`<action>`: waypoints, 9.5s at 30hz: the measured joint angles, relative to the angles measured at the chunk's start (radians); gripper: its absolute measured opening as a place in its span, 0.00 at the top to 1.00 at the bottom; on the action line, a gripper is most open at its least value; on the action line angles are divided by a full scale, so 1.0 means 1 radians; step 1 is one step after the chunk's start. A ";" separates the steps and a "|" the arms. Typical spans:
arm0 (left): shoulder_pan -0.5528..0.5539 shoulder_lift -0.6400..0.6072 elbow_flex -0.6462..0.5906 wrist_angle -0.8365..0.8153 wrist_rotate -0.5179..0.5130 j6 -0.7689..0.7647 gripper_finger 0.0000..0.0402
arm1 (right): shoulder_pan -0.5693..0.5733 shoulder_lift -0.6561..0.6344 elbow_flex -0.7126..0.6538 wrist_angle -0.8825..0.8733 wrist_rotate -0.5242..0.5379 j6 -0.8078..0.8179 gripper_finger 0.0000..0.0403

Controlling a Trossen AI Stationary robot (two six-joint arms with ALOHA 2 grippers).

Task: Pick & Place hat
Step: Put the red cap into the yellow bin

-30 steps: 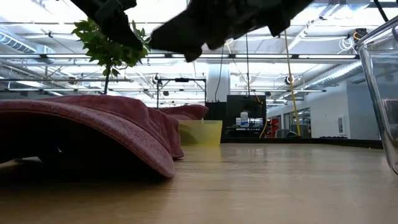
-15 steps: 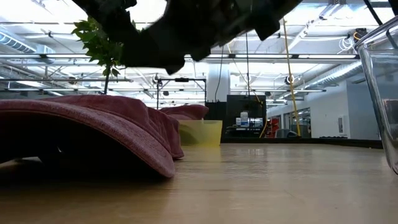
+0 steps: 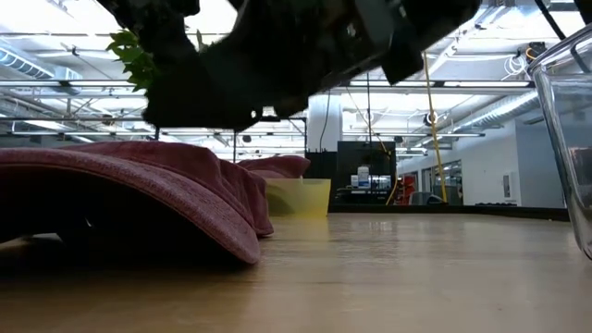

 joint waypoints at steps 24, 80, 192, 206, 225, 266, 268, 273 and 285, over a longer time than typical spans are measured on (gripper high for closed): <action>-0.116 0.000 0.000 0.002 -0.130 -0.062 0.77 | -0.025 0.018 0.000 -0.082 0.095 0.021 0.64; -0.116 0.000 0.000 0.171 -0.130 -0.016 0.77 | -0.611 -0.325 -0.001 -0.287 0.181 -0.588 1.00; -0.046 0.000 -0.111 0.130 -0.444 -0.019 0.77 | -0.593 -0.386 -0.047 -0.306 0.214 -0.046 0.69; 0.127 0.002 -0.312 0.553 -0.261 0.004 0.77 | -0.605 -0.349 -0.439 0.336 0.208 0.296 0.75; 0.270 0.220 -0.330 0.711 0.140 -0.091 0.77 | -0.644 -0.319 -0.433 0.278 0.272 0.451 0.75; 0.323 0.667 -0.104 0.886 0.013 0.039 0.77 | -0.525 -0.739 -0.662 0.228 0.396 0.290 0.75; 0.326 0.673 -0.100 0.863 0.014 0.040 0.77 | -0.525 -0.737 -0.667 0.235 0.396 0.290 0.75; 0.329 0.664 -0.101 0.834 0.034 0.047 0.77 | -0.525 -0.738 -0.667 0.242 0.393 0.287 0.75; 0.294 0.524 -0.105 0.724 0.078 0.058 0.77 | -0.525 -0.737 -0.666 0.278 0.393 0.260 0.75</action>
